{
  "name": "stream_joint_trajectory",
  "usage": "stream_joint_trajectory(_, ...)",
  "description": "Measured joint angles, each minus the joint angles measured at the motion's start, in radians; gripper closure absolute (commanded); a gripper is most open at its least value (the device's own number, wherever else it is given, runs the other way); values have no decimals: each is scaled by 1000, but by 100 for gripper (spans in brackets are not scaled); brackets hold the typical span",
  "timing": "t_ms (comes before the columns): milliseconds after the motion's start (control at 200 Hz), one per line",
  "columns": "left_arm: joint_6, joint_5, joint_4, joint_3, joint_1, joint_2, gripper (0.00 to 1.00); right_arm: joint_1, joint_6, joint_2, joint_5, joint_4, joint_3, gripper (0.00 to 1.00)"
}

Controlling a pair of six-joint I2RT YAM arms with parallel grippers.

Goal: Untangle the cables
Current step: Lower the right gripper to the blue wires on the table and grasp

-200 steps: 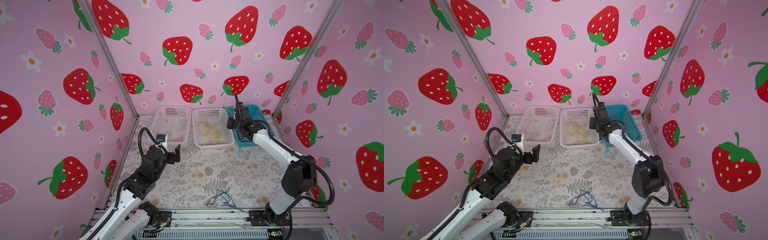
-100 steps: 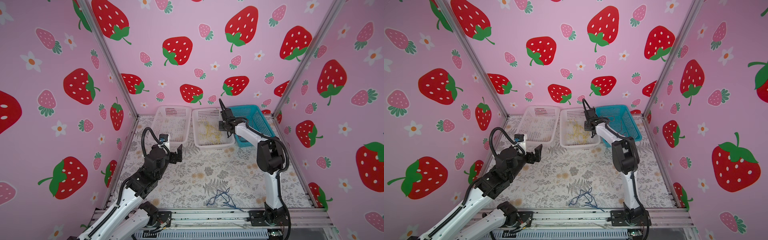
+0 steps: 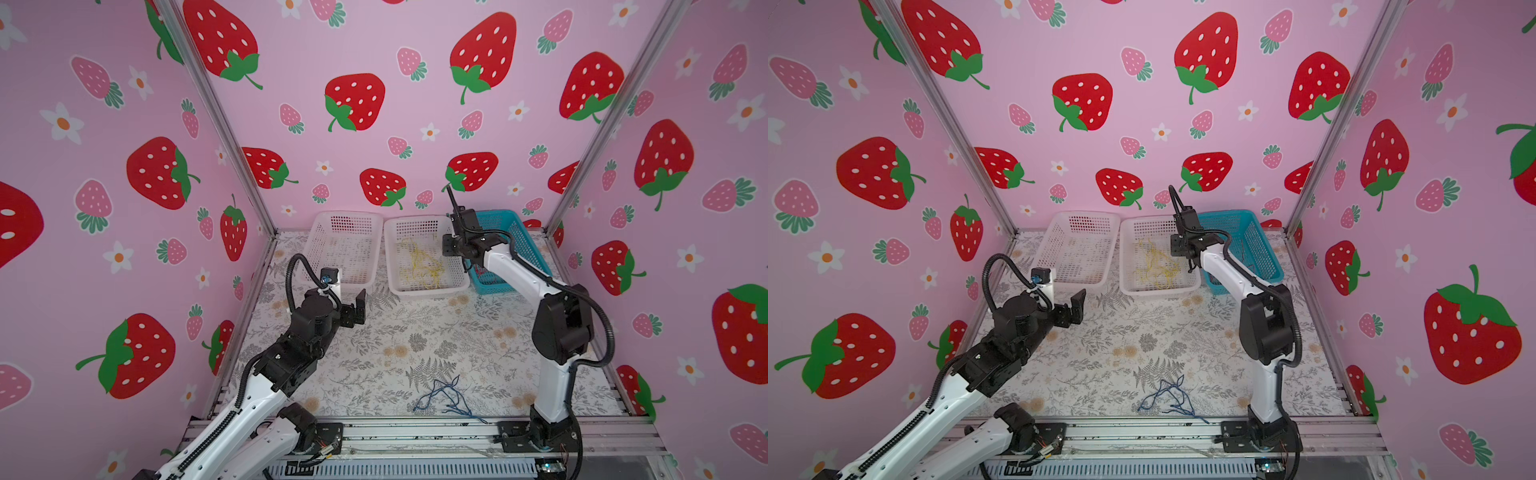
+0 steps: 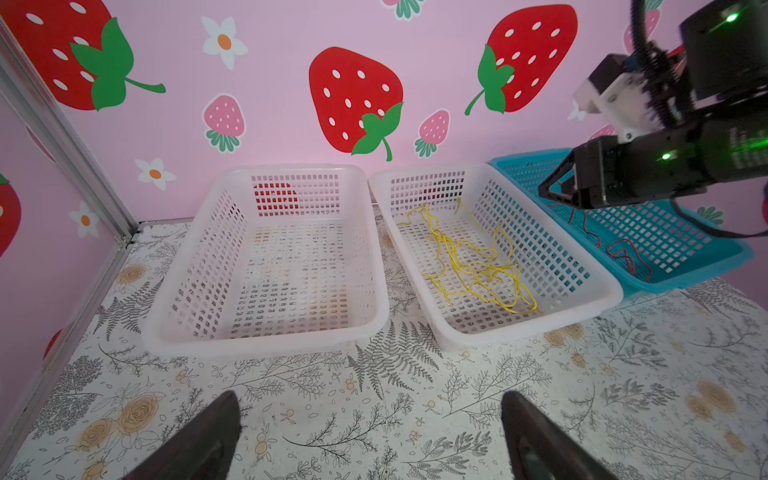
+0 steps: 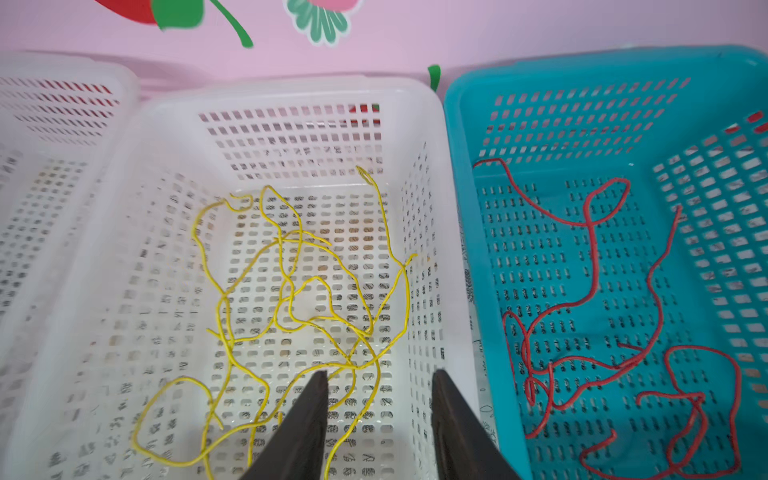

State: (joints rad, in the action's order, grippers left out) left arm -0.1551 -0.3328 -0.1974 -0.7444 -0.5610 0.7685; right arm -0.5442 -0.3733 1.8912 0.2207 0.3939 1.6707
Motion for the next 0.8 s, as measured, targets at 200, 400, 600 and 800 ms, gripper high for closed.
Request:
stream_joint_trajectory(200, 0, 1, -2, 0, 0, 10, 1, -80, 10, -352, -32, -55, -345, 49)
stream_joint_trajectory(400, -14, 13, -38, -13, 0, 31, 1, -219, -31, -656, -55, -60, -740, 49)
stream_joint_trajectory(600, -42, 40, -131, -85, 0, 58, 1, -375, -165, -906, -90, -25, -1050, 49)
stream_joint_trajectory(800, -62, 82, -211, -105, 0, 28, 1, -487, -294, -1101, -111, -31, -1210, 49)
